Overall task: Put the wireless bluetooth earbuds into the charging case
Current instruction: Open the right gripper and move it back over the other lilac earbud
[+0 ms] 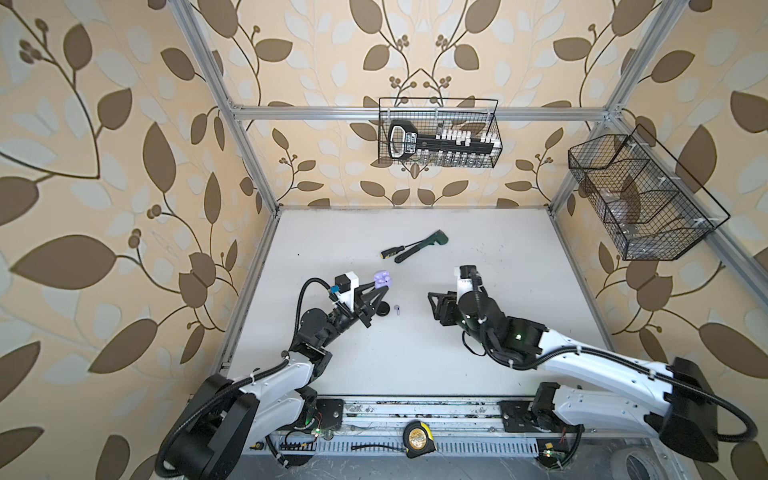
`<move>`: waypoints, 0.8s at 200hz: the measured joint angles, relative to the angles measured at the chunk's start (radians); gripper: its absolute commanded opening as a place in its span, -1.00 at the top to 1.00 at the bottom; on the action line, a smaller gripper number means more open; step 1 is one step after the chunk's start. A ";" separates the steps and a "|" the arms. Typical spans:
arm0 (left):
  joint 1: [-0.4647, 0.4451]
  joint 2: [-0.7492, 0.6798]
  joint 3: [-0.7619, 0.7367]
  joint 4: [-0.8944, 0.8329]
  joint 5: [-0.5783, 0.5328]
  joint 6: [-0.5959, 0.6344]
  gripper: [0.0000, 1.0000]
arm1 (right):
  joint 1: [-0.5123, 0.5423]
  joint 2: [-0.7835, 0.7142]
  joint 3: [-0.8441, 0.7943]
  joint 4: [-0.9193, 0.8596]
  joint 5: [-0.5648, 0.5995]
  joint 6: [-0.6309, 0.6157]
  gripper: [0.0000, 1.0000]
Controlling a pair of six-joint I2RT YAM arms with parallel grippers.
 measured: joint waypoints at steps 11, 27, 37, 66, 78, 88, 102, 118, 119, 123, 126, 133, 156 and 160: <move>0.022 -0.043 0.000 -0.054 -0.010 -0.013 1.00 | -0.002 0.098 0.056 -0.037 -0.025 -0.013 -0.15; 0.066 -0.097 0.000 -0.135 -0.028 -0.032 1.00 | -0.008 0.250 0.158 -0.082 -0.071 -0.035 -0.01; 0.110 -0.124 0.000 -0.176 -0.033 -0.047 1.00 | -0.012 0.340 0.224 -0.101 -0.109 -0.040 -0.01; 0.265 -0.147 0.000 -0.241 -0.028 -0.109 1.00 | -0.021 0.542 0.361 -0.150 -0.191 -0.071 0.01; 0.306 -0.121 0.000 -0.238 -0.018 -0.137 1.00 | -0.022 0.602 0.403 -0.174 -0.218 -0.082 0.02; 0.319 -0.094 0.000 -0.234 -0.002 -0.148 1.00 | -0.022 0.643 0.434 -0.194 -0.235 -0.093 0.02; 0.319 -0.070 0.000 -0.241 0.008 -0.162 1.00 | -0.022 0.685 0.475 -0.223 -0.248 -0.104 0.03; 0.319 -0.071 0.000 -0.253 0.009 -0.165 1.00 | -0.022 0.725 0.523 -0.249 -0.254 -0.117 0.06; 0.319 -0.072 0.000 -0.254 0.009 -0.165 1.00 | -0.022 0.728 0.527 -0.251 -0.254 -0.118 0.06; 0.319 -0.076 -0.001 -0.256 0.009 -0.165 1.00 | -0.022 0.735 0.536 -0.255 -0.256 -0.121 0.06; 0.319 -0.080 -0.002 -0.257 0.009 -0.165 1.00 | -0.022 0.742 0.543 -0.258 -0.256 -0.123 0.06; 0.319 -0.093 -0.005 -0.260 0.009 -0.166 1.00 | -0.023 0.752 0.555 -0.264 -0.256 -0.127 0.07; 0.319 -0.150 -0.022 -0.274 0.009 -0.165 1.00 | -0.024 0.779 0.584 -0.285 -0.250 -0.137 0.07; 0.319 -0.158 -0.023 -0.274 0.009 -0.165 1.00 | -0.024 0.784 0.589 -0.289 -0.248 -0.138 0.08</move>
